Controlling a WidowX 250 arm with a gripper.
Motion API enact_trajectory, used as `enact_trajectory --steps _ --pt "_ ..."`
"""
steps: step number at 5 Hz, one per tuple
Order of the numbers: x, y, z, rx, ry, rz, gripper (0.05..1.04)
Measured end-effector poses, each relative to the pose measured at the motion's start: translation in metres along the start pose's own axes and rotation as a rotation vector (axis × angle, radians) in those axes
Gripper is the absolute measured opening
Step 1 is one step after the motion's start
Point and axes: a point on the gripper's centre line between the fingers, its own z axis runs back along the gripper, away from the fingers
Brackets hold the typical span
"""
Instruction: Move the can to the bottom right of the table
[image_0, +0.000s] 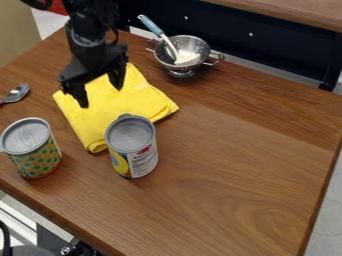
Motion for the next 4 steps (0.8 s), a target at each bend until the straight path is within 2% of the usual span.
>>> enact_trajectory --steps 2,3,4 --pt "-0.014 -0.002 -0.004 0.005 0.013 0.138 0.999" --pt "-0.023 -0.001 -0.007 0.031 0.035 0.22 0.999" --pt "-0.036 0.003 -0.011 0.054 0.033 0.221 0.999"
